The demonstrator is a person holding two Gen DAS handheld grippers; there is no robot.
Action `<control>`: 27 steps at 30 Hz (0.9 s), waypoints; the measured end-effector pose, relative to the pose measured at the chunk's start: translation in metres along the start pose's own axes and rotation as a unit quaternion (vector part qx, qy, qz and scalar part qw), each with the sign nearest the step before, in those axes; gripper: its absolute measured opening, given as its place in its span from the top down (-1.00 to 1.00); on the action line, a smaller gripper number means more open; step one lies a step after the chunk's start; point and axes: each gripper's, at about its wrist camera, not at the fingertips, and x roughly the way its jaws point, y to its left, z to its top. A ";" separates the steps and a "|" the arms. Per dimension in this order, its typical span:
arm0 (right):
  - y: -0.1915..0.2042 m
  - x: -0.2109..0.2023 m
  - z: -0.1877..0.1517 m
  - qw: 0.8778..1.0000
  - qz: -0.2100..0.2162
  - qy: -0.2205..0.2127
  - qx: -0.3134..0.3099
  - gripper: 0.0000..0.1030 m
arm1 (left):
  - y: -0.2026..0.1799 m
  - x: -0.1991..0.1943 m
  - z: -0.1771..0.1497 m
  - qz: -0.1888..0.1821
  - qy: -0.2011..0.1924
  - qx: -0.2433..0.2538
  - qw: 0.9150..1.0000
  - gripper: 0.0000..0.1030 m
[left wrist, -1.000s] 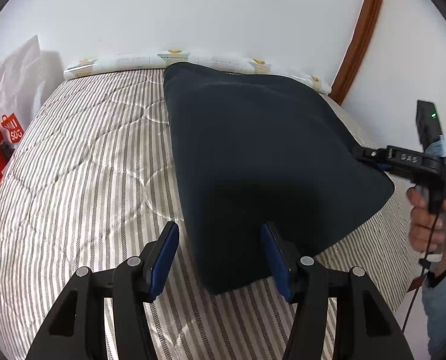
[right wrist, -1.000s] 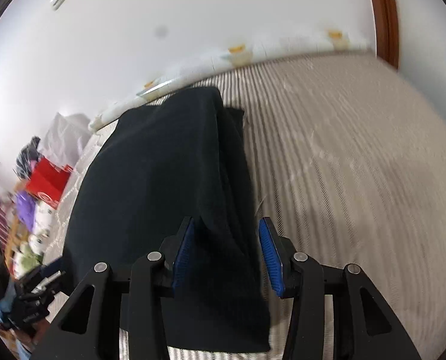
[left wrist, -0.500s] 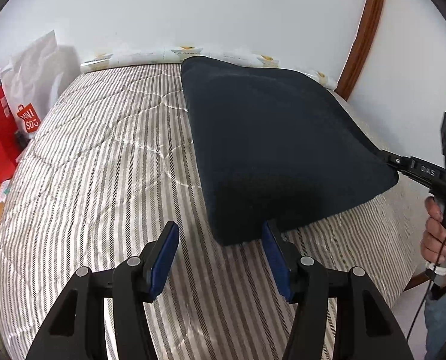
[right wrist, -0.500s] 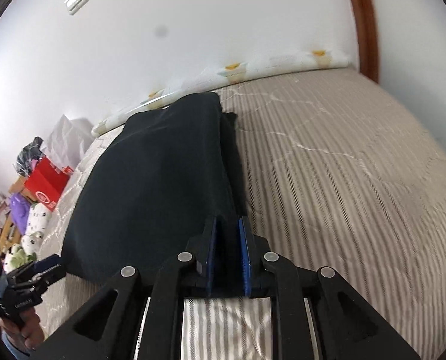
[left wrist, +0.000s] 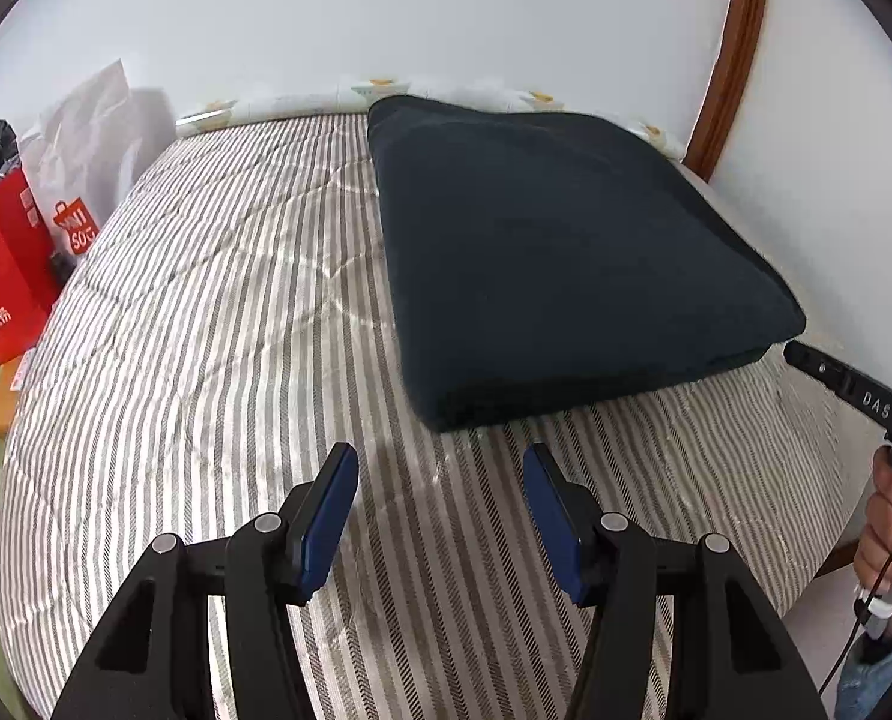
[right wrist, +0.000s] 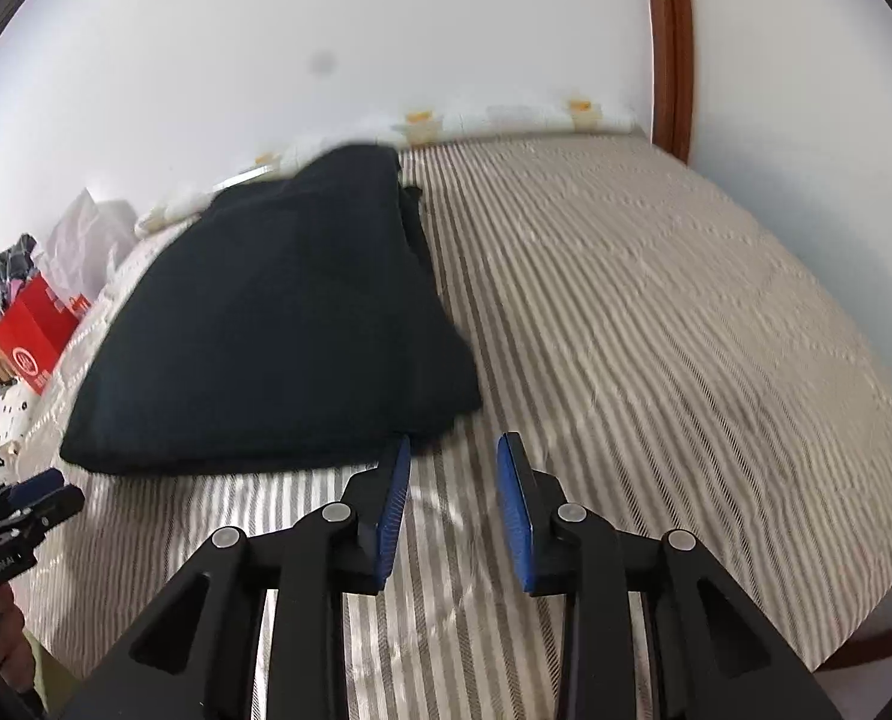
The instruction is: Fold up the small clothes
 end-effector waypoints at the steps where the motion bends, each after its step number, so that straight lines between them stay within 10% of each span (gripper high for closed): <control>1: 0.000 0.002 -0.004 1.000 -0.001 0.004 -0.001 0.42 | 0.000 0.000 -0.001 0.000 0.002 0.000 1.000 -0.06; 13: 0.006 0.021 0.004 1.000 0.011 0.011 -0.003 0.44 | 0.001 0.009 0.011 -0.002 -0.001 0.005 1.000 -0.03; 18: 0.013 0.027 0.011 1.000 0.012 0.000 -0.010 0.73 | 0.004 0.015 0.021 -0.014 -0.005 -0.009 1.000 0.55; 27: 0.018 0.037 0.036 1.000 0.020 -0.014 -0.006 0.80 | 0.014 0.031 0.041 -0.027 -0.014 -0.038 0.999 0.63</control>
